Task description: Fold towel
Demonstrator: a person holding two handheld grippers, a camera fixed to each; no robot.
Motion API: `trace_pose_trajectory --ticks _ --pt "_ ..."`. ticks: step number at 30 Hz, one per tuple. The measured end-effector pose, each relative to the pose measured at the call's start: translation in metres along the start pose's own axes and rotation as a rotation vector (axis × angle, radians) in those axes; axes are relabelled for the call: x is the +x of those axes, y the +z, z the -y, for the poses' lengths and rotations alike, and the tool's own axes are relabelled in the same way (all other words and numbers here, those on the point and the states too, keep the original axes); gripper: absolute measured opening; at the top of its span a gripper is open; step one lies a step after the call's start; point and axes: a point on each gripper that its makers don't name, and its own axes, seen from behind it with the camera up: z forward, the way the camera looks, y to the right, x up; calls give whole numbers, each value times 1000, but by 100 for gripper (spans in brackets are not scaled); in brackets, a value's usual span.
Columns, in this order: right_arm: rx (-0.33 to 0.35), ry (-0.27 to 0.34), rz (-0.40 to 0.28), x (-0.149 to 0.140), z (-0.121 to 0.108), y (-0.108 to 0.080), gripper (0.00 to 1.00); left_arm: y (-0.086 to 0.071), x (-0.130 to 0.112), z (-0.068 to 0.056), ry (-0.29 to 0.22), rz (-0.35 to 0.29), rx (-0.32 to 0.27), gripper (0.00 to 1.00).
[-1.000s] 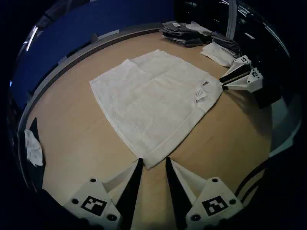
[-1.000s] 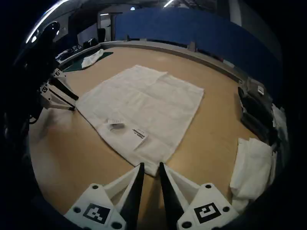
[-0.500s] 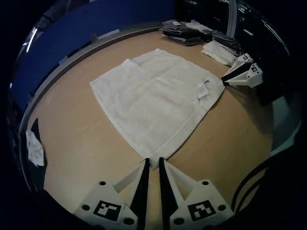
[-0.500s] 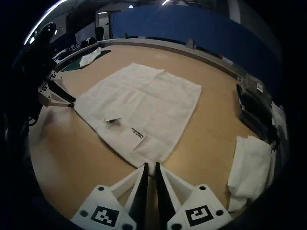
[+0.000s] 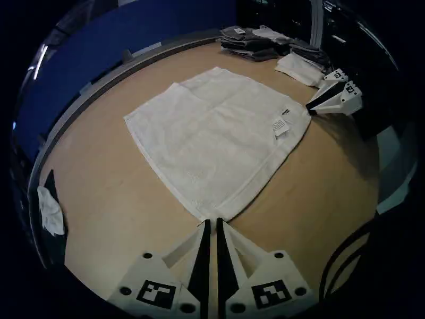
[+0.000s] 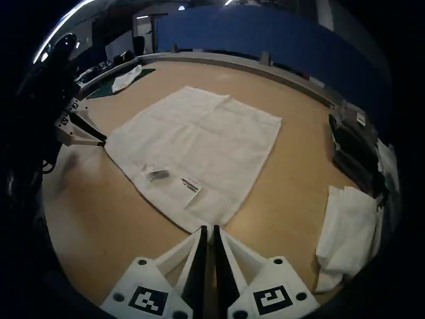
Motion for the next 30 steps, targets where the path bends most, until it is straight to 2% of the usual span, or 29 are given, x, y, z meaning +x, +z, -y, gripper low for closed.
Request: trace_pose_trajectory --ticks 9,15,30 --pt "5 4 -11 4 -1 -1 7 -3 1 1 -28 -4 -4 7" --pt "1 3 -18 8 -2 -4 7 -6 3 2 -24 -7 0 6" --pt "-1 19 -67 34 -3 -28 6 -25 20 10 -71 -42 17 6"
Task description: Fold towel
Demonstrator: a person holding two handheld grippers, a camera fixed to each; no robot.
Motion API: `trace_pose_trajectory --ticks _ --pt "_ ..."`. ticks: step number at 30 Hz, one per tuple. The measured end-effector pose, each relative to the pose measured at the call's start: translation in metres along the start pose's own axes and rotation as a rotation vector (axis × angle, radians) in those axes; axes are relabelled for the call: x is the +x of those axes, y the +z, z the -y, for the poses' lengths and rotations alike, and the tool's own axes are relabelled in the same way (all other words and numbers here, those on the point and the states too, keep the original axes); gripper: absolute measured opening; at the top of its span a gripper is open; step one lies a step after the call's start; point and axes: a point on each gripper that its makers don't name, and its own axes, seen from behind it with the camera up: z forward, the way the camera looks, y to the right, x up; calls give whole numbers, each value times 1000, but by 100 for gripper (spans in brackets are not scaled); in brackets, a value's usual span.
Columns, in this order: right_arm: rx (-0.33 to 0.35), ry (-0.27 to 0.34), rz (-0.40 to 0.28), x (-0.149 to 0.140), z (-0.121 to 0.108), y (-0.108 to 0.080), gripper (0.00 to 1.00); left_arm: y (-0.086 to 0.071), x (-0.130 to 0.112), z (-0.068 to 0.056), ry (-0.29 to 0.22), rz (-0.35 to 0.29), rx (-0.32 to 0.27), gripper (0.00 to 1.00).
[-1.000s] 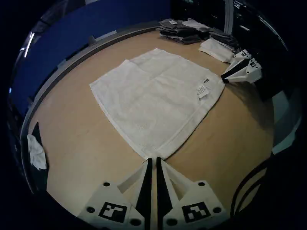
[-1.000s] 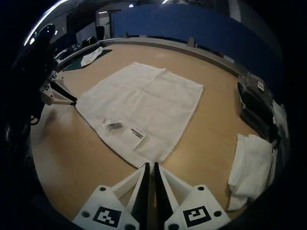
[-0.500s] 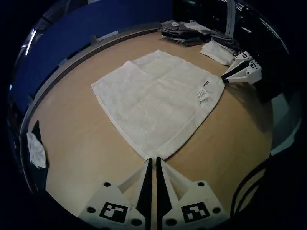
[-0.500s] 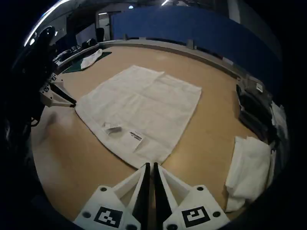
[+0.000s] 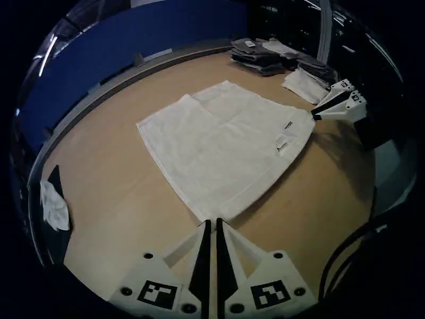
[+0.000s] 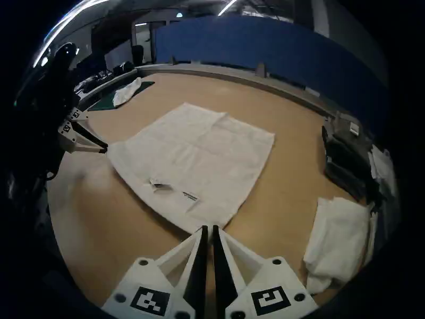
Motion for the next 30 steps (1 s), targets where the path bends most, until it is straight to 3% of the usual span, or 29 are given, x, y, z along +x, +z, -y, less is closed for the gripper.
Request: trace_pose_trajectory --ticks 30 --pt "-20 52 -119 76 -1 -76 6 -84 67 16 -110 -141 72 6"
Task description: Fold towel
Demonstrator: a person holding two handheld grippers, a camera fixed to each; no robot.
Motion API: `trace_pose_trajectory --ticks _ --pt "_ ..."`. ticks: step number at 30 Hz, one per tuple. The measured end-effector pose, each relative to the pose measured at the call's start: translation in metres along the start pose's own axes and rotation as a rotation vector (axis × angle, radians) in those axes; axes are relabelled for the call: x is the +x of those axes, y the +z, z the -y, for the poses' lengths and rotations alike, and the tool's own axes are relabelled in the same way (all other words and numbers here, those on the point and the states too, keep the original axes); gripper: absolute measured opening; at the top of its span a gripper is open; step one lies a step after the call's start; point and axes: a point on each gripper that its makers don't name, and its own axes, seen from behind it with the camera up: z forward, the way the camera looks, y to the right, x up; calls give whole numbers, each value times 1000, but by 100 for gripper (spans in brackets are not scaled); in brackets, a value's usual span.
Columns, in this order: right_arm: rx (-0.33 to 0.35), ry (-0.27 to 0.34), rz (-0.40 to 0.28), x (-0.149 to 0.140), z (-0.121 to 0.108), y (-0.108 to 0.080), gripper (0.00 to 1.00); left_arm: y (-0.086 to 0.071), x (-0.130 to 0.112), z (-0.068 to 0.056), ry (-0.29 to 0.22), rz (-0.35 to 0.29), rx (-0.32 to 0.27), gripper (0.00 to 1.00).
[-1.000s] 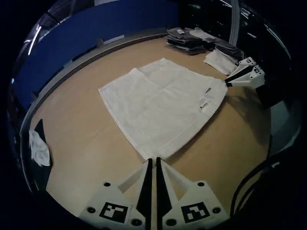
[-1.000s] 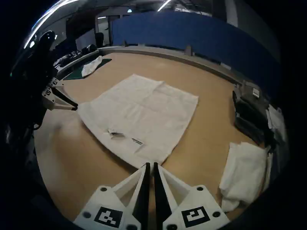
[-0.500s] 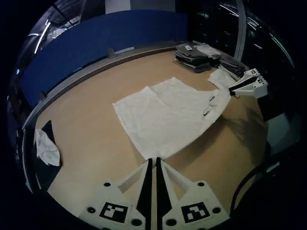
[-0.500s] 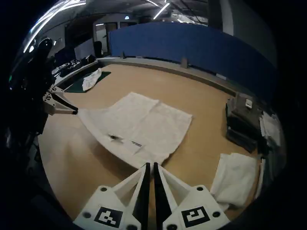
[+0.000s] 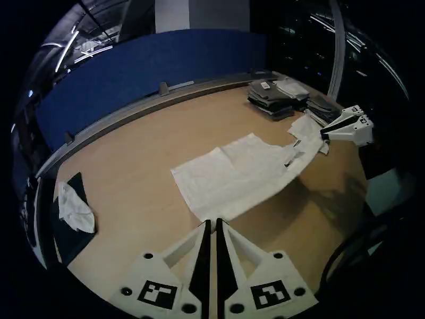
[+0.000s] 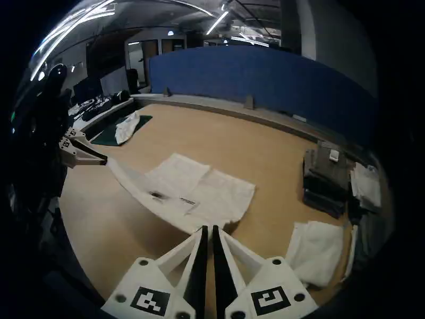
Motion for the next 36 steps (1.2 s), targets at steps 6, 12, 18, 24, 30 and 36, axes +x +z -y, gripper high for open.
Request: trace_pose_trajectory --ticks 6,12,18,24,30,36 --pt "0 2 -13 9 2 -11 6 -15 15 0 -27 -31 6 6" --pt "1 8 -22 16 2 -18 6 -25 26 -1 -30 -55 9 6" --pt "0 11 -27 19 1 -23 6 -30 30 -1 -36 -62 9 6" --pt "-2 6 -23 16 2 -22 6 -27 26 -2 -42 -53 7 6" --pt "-5 1 -15 14 0 -19 6 -26 24 -3 -48 -49 3 6" --pt "-6 1 -3 13 0 -13 6 -22 20 -1 -57 -34 7 6"
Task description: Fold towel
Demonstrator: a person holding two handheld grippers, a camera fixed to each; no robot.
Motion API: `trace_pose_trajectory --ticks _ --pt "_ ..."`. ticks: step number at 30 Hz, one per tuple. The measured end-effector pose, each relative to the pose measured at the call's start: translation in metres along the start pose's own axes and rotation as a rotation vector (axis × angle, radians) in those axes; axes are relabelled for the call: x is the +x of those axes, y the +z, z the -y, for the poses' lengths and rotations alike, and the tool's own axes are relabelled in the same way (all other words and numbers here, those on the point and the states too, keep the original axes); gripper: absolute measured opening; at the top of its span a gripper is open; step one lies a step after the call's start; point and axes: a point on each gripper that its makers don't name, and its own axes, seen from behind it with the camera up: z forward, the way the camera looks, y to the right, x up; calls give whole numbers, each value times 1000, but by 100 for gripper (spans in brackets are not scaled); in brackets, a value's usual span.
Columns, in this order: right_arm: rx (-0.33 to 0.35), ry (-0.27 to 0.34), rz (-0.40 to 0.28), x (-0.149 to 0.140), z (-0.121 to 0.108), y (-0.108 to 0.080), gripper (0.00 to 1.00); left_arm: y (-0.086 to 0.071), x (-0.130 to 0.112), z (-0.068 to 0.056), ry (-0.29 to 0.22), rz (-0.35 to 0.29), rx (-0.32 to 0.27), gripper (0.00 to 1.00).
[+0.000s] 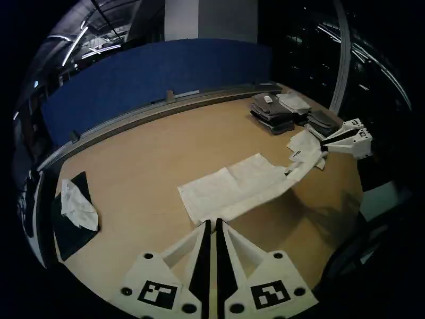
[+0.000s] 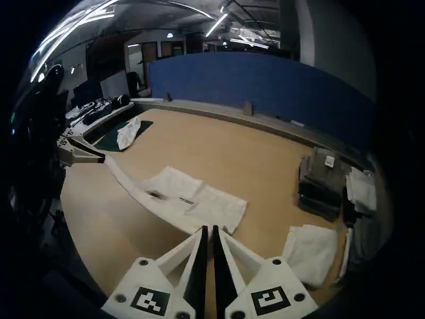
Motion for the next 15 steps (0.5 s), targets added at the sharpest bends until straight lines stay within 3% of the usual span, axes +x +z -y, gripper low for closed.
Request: trace_pose_trajectory --ticks 15 --pt "-19 -14 42 3 -14 32 6 30 6 13 -34 18 23 6"
